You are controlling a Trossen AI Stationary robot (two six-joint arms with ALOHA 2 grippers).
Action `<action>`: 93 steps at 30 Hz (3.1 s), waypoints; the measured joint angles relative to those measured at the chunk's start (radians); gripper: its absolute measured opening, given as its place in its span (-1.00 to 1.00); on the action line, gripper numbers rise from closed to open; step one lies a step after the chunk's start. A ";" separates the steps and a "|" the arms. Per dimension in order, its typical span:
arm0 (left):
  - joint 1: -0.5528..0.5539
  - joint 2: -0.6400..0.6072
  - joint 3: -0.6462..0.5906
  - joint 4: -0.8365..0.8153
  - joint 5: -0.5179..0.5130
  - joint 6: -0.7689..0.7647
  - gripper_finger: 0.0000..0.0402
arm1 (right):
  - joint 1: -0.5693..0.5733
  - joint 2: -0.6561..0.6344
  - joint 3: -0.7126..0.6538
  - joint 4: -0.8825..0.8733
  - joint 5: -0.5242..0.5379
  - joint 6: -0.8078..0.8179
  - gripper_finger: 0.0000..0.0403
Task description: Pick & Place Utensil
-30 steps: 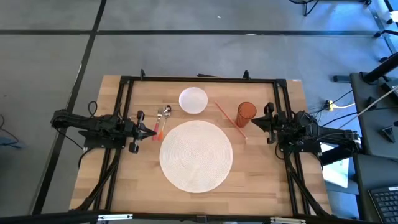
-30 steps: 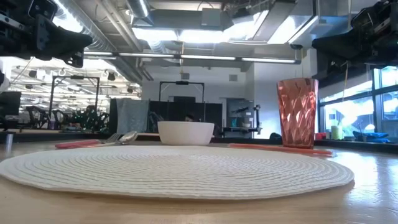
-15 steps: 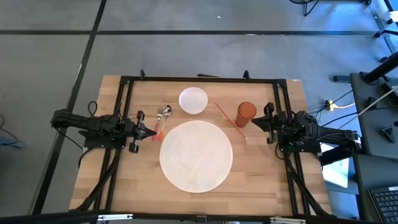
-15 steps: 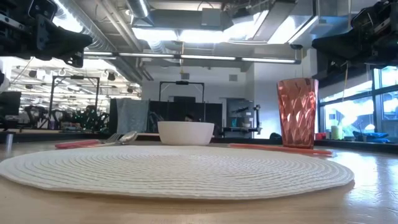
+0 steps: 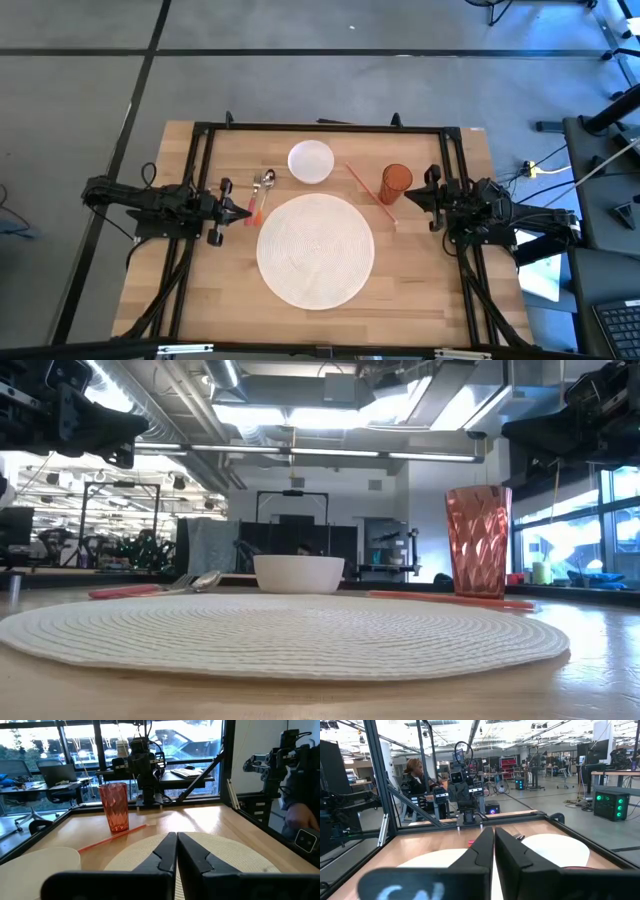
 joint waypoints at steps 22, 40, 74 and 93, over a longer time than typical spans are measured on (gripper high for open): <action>0.000 0.000 0.000 0.000 0.000 0.000 -0.97 | 0.000 0.000 0.000 0.000 0.000 0.000 -0.92; 0.000 0.000 0.000 0.213 0.016 0.138 -0.97 | 0.000 0.000 0.000 0.000 0.000 0.000 -0.92; 0.250 0.866 0.606 -0.039 -0.423 -0.113 -0.99 | 0.000 0.000 0.000 0.000 0.000 -0.105 -0.92; 0.519 1.570 1.087 -0.442 0.112 -0.040 -0.73 | 0.000 0.000 0.000 -0.008 0.000 -0.105 -0.92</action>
